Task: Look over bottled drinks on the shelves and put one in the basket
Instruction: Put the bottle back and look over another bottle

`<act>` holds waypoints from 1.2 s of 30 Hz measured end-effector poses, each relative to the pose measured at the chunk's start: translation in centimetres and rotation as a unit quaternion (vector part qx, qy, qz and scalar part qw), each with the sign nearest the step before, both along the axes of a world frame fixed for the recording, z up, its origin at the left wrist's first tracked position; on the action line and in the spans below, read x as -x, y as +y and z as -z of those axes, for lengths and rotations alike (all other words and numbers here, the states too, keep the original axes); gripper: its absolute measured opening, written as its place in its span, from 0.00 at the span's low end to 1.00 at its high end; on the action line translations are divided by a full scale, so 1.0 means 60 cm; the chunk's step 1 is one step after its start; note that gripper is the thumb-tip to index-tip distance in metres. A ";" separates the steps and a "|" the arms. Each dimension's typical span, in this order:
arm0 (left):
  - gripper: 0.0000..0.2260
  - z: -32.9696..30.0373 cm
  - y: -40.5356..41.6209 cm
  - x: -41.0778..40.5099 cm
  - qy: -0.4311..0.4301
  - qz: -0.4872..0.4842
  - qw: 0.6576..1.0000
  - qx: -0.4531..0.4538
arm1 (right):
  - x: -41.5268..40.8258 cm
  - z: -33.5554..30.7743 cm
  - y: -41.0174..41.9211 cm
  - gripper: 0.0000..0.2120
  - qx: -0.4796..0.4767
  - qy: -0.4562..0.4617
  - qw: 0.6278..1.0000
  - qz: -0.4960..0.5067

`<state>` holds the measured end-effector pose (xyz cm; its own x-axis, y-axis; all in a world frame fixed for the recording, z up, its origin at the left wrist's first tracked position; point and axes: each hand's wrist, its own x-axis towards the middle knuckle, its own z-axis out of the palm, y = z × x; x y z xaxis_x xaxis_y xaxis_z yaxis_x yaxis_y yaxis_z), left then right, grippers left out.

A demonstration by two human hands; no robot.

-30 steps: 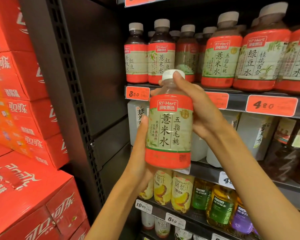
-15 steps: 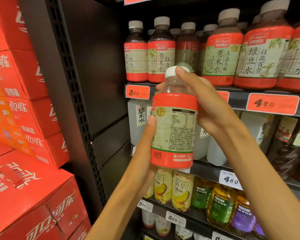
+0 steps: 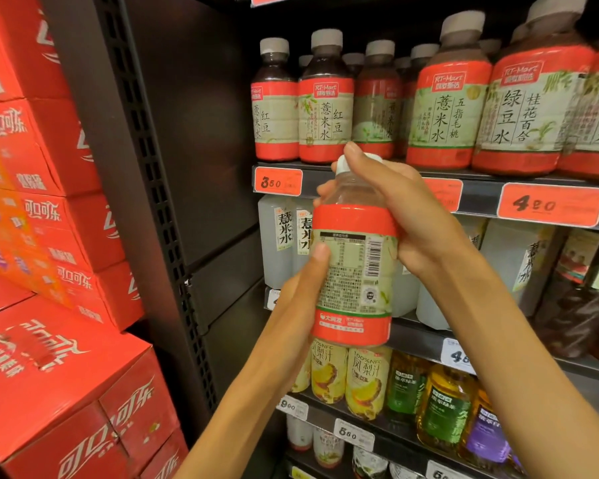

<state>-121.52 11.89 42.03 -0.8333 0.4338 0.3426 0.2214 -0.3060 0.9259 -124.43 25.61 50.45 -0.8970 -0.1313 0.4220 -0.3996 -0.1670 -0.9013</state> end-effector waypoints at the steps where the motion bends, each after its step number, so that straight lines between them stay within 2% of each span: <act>1: 0.16 0.001 0.002 -0.002 -0.004 0.005 1.000 -0.004 | 0.001 0.000 -0.002 0.13 -0.005 -0.004 1.000 0.009; 4: 0.18 0.006 0.002 -0.004 -0.038 0.019 0.998 -0.046 | 0.005 -0.001 -0.005 0.13 -0.008 -0.026 1.000 0.003; 6: 0.24 0.005 -0.001 -0.004 -0.090 0.048 0.990 -0.098 | 0.009 -0.001 -0.002 0.13 -0.005 -0.042 0.999 -0.019; 9: 0.33 -0.005 -0.002 -0.010 -0.186 0.158 0.956 -0.165 | 0.015 0.008 -0.002 0.18 0.019 -0.093 0.994 -0.054; 11: 0.35 -0.005 0.001 -0.012 -0.236 0.221 0.929 -0.182 | 0.019 0.013 -0.007 0.16 0.050 -0.124 0.988 -0.080; 13: 0.37 0.005 0.002 -0.010 -0.262 0.233 0.916 -0.194 | 0.022 0.014 -0.011 0.12 0.080 -0.131 0.983 -0.096; 15: 0.37 0.014 -0.001 -0.005 -0.259 0.213 0.927 -0.167 | 0.022 0.012 -0.010 0.12 0.089 -0.118 0.985 -0.087; 18: 0.33 0.012 -0.015 0.009 -0.185 0.090 0.975 -0.085 | 0.018 0.005 -0.006 0.11 0.069 -0.087 0.993 -0.043; 22: 0.30 -0.001 -0.017 0.005 -0.125 0.052 0.989 -0.060 | 0.019 0.006 -0.010 0.09 0.011 -0.053 0.998 0.025; 27: 0.25 0.008 -0.009 -0.004 -0.149 0.050 0.984 -0.088 | 0.028 0.008 -0.008 0.14 -0.044 -0.071 0.997 -0.005; 31: 0.27 0.001 -0.013 -0.008 -0.208 0.097 0.960 -0.162 | 0.028 0.022 -0.011 0.08 -0.023 -0.084 0.994 -0.067; 36: 0.30 -0.002 -0.015 -0.010 -0.254 0.156 0.935 -0.192 | 0.037 0.030 -0.015 0.07 0.033 -0.129 0.990 -0.048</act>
<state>-120.91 10.98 42.17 -0.7846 0.6089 0.1167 -0.3730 -0.6140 0.6956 -126.64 24.68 48.62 -0.9608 -0.2009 0.1910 -0.1371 -0.2545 -0.9573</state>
